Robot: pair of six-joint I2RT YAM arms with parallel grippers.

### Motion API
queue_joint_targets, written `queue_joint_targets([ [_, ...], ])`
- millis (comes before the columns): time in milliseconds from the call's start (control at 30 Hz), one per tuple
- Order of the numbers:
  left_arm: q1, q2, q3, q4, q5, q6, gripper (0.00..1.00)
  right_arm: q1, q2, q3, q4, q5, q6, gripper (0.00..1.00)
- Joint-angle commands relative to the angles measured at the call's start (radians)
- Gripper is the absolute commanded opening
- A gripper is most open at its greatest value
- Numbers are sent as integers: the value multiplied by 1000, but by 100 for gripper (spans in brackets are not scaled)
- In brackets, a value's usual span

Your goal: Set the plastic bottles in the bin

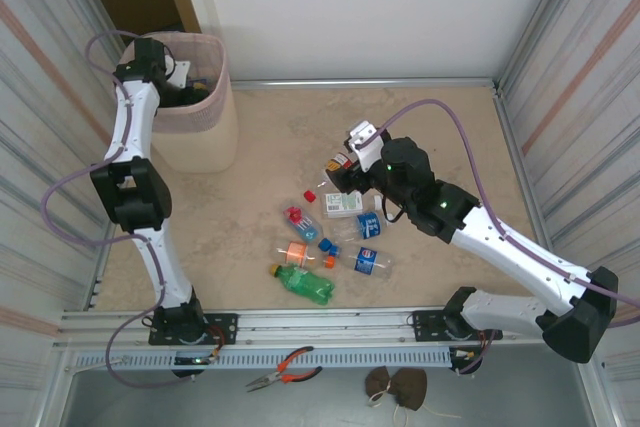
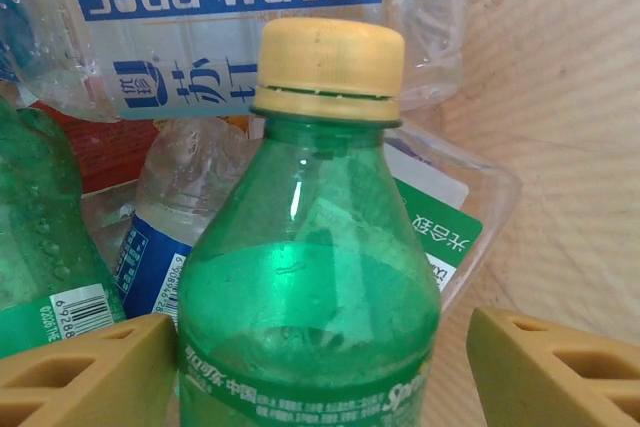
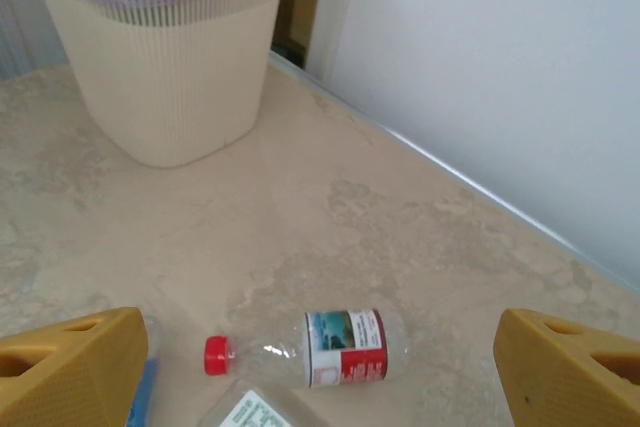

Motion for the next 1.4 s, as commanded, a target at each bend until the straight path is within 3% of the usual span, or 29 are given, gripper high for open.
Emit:
queue_joint_targets([
  [0, 2, -78, 3, -13, 36, 11, 78, 6, -14, 25, -66, 78, 117, 89],
  [333, 2, -191, 1, -4, 133, 18, 79, -23, 60, 61, -185, 201, 434, 90],
  [600, 2, -290, -31, 49, 203, -6, 80, -109, 287, 213, -344, 227, 811, 89],
  [800, 2, -362, -52, 106, 264, -38, 80, -176, 495, 344, -448, 176, 1008, 87],
  [1000, 2, -454, -122, 162, 308, -66, 80, -249, 621, 365, -383, 5, 1142, 84],
  [1367, 0, -626, -326, 298, 423, -176, 81, -302, 803, 422, -302, -202, 1247, 89],
])
